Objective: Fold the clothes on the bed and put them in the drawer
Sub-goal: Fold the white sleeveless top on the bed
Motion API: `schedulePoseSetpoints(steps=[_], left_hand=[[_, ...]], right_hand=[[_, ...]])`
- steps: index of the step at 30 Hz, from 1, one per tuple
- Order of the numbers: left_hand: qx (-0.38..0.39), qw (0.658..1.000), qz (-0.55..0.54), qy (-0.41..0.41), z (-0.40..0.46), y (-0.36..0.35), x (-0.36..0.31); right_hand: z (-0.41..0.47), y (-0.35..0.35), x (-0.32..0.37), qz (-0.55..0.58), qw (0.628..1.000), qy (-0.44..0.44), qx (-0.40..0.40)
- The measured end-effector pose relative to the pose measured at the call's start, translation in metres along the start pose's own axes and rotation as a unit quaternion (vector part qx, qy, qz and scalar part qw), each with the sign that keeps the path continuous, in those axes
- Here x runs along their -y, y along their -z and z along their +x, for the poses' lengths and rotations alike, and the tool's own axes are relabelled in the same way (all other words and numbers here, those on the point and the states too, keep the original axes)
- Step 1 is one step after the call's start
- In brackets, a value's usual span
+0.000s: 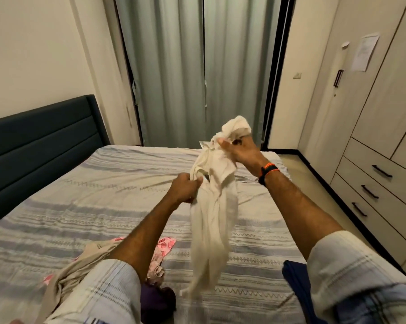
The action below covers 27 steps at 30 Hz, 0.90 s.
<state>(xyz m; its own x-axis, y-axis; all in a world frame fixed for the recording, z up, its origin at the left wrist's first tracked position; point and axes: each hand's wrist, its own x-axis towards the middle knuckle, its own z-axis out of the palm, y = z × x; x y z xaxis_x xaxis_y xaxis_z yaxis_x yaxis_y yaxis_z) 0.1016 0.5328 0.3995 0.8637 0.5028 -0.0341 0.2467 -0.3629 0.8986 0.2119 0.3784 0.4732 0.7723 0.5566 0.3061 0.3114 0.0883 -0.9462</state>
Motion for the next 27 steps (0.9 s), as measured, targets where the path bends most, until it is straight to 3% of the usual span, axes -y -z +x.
schedulePoseSetpoints(steps=[2, 4, 8, 11, 14, 17, 20, 23, 25, 27], left_hand=[[0.018, 0.997, -0.076, -0.002, 0.005, 0.0, -0.014], [0.013, 0.99, -0.138, -0.003, 0.009, -0.001, -0.024], [0.014, 0.962, -0.268, 0.045, 0.02, -0.006, -0.039], [0.056, 0.933, -0.354, 0.036, 0.024, -0.009, -0.055], [0.096, 0.903, -0.419, -0.008, 0.026, -0.008, -0.068], [0.104, 0.923, -0.365, -0.058, 0.032, -0.007, -0.062], [0.093, 0.96, -0.262, -0.033, 0.035, -0.008, -0.037], [0.125, 0.984, -0.124, 0.02, 0.03, -0.014, -0.007], [0.148, 0.989, 0.016, 0.006, 0.026, -0.022, 0.01], [0.107, 0.991, 0.084, -0.005, 0.022, -0.029, 0.019]], right_hand=[[-0.007, 0.005, -0.019, -0.124, 0.989, -0.074, 0.027], [-0.018, 0.003, -0.032, -0.233, 0.965, -0.122, -0.012], [-0.041, -0.009, -0.054, -0.276, 0.947, 0.015, -0.163], [-0.047, -0.017, -0.064, -0.299, 0.95, -0.021, -0.091], [-0.042, -0.018, -0.074, -0.372, 0.925, -0.076, 0.001], [-0.032, -0.015, -0.078, -0.279, 0.955, -0.102, -0.023], [-0.018, -0.015, -0.071, -0.121, 0.98, -0.118, -0.109], [-0.004, -0.017, -0.054, 0.059, 0.979, -0.134, -0.143], [0.002, -0.02, -0.046, 0.117, 0.974, -0.14, -0.137], [0.008, -0.023, -0.043, 0.17, 0.967, -0.133, -0.133]])
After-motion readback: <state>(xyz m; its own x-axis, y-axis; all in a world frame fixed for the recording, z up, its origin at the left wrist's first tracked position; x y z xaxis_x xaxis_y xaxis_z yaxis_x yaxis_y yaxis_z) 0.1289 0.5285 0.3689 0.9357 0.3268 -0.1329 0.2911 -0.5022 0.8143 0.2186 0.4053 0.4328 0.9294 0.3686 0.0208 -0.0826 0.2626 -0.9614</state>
